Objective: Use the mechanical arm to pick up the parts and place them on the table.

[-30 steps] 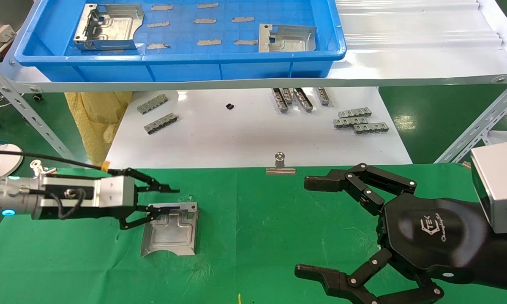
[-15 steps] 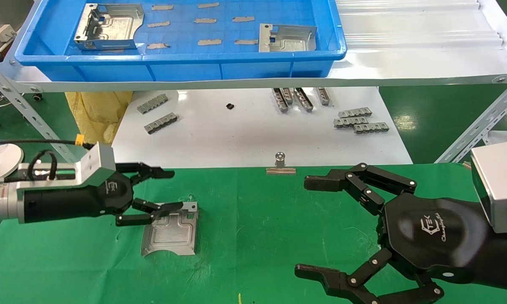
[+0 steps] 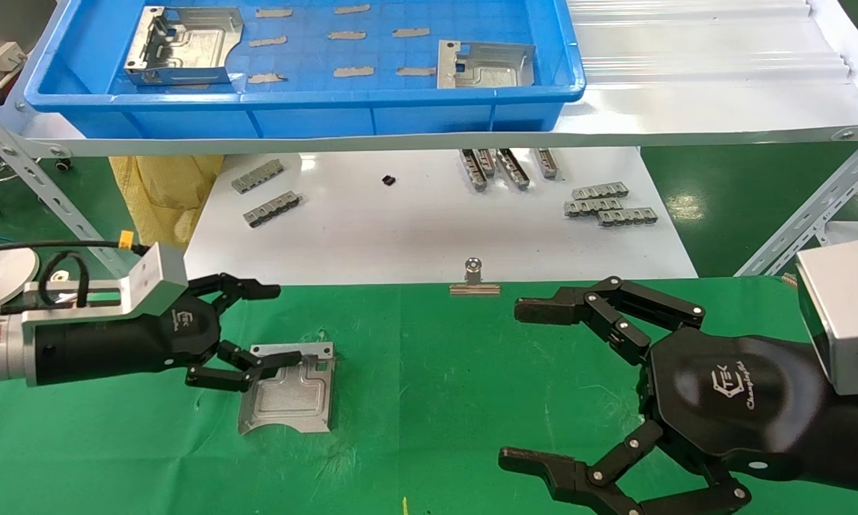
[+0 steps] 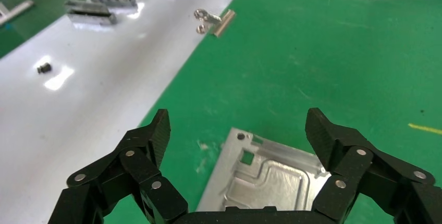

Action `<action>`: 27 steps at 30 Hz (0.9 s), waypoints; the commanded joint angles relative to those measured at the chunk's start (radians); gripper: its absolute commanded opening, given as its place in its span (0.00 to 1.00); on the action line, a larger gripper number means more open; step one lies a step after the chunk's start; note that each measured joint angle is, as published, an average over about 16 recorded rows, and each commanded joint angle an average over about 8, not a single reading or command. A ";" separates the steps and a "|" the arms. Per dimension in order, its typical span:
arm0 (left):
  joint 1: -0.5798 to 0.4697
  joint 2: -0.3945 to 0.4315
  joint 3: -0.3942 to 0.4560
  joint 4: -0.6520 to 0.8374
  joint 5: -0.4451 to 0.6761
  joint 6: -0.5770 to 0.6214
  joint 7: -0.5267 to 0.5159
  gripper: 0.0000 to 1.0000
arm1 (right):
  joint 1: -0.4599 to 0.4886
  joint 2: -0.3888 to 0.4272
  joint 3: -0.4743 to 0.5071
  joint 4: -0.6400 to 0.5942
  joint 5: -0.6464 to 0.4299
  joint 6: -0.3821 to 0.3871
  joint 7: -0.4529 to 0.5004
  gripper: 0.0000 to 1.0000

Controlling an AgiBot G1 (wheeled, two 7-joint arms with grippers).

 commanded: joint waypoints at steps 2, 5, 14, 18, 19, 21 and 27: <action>0.028 -0.017 -0.016 -0.059 -0.023 -0.004 -0.035 1.00 | 0.000 0.000 0.000 0.000 0.000 0.000 0.000 1.00; 0.060 -0.036 -0.033 -0.126 -0.049 -0.009 -0.074 1.00 | 0.000 0.000 0.000 0.000 0.000 0.000 0.000 1.00; 0.154 -0.093 -0.085 -0.327 -0.125 -0.023 -0.190 1.00 | 0.000 0.000 0.000 0.000 0.000 0.000 0.000 1.00; 0.196 -0.119 -0.108 -0.416 -0.160 -0.030 -0.241 1.00 | 0.000 0.000 0.000 0.000 0.000 0.000 0.000 1.00; 0.206 -0.125 -0.114 -0.439 -0.168 -0.032 -0.254 1.00 | 0.000 0.000 0.000 0.000 0.000 0.000 0.000 1.00; 0.227 -0.138 -0.126 -0.483 -0.185 -0.035 -0.280 1.00 | 0.000 0.000 0.000 0.000 0.000 0.000 0.000 1.00; 0.290 -0.176 -0.160 -0.617 -0.236 -0.044 -0.357 1.00 | 0.000 0.000 0.000 0.000 0.000 0.000 0.000 1.00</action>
